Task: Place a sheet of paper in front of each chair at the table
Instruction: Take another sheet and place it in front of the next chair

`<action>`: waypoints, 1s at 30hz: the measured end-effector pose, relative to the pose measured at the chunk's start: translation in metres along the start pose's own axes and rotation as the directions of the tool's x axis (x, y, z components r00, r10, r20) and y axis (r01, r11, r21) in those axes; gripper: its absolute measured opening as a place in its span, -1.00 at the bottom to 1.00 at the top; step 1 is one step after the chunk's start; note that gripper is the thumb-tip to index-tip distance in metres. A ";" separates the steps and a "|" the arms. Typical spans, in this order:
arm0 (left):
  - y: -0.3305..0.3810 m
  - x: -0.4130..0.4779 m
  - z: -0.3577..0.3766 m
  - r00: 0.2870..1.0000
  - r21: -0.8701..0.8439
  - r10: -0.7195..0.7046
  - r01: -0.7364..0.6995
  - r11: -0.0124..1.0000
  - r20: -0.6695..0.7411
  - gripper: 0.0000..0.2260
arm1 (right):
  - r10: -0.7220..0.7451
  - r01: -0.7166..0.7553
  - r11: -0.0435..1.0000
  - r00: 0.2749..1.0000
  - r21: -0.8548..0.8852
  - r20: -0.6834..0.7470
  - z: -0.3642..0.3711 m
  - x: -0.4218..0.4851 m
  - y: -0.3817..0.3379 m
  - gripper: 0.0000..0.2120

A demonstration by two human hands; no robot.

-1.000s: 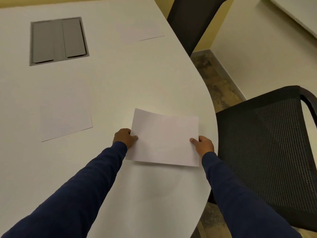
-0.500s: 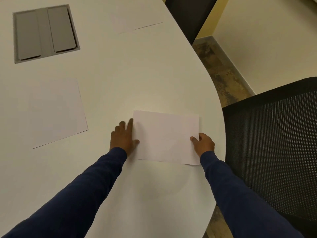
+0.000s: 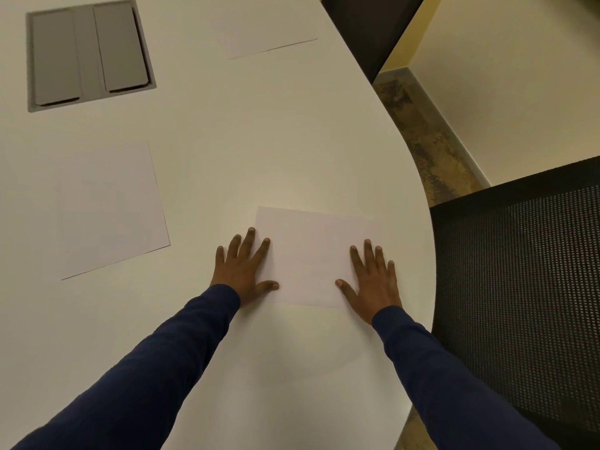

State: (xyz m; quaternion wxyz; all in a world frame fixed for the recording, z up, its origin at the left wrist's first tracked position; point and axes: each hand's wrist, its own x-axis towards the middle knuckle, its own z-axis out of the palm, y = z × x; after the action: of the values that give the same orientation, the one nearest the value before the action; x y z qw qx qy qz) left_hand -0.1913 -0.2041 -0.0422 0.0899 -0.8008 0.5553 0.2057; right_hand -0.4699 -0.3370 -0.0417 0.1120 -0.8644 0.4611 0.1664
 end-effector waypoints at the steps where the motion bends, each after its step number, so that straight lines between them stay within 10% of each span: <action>1: -0.001 0.002 -0.001 1.000 -0.001 -0.001 0.001 1.000 -0.001 -0.10 | 0.006 -0.006 1.000 1.000 -0.002 0.002 0.002 0.001 0.001 -0.21; 21: -0.007 -0.004 -0.014 0.991 -0.155 -0.090 0.074 0.985 -0.095 -0.11 | 0.041 -0.033 0.993 0.997 0.112 -0.073 -0.015 0.007 -0.020 -0.14; 30: -0.083 -0.075 -0.017 0.928 -0.251 -0.335 0.290 0.924 -0.160 -0.18 | -0.207 0.220 0.964 0.973 0.148 -0.099 -0.030 0.007 -0.154 -0.17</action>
State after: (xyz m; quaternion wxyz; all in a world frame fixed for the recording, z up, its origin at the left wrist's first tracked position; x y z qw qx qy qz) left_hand -0.1327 -0.1160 -0.0022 -0.0251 -0.9009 0.3994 0.1680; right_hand -0.3320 -0.2680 -0.0102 0.1783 -0.9035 0.3814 0.0804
